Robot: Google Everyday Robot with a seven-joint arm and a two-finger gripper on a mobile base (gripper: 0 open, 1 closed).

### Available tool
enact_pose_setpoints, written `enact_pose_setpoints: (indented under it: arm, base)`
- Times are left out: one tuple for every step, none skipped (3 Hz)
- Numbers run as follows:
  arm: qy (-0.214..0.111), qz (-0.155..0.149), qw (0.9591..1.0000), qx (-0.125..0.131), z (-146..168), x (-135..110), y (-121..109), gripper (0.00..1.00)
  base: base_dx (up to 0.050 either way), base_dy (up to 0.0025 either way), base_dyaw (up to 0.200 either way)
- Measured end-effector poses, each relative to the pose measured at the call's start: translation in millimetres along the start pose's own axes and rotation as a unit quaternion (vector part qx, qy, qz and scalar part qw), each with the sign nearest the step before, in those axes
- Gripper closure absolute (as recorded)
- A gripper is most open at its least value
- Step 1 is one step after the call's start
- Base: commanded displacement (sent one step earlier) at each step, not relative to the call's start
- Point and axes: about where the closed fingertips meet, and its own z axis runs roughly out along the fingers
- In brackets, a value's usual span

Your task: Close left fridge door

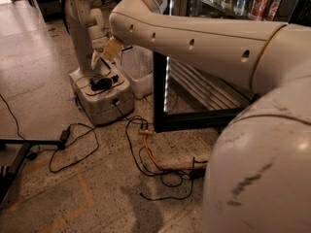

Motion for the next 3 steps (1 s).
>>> enact_pose_setpoints:
  arm:
    - [0.021,0.034,0.9990,0.022,1.6,15.9,-16.9,0.00]
    - [0.028,0.049,0.9979,0.032,1.1,19.7,-20.9,0.00]
    - [0.028,0.049,0.9979,0.032,1.1,19.7,-21.0,0.00]
  base:
    - [0.000,0.00000,0.000]
    - [0.000,0.00000,0.000]
    - [0.000,0.00000,0.000]
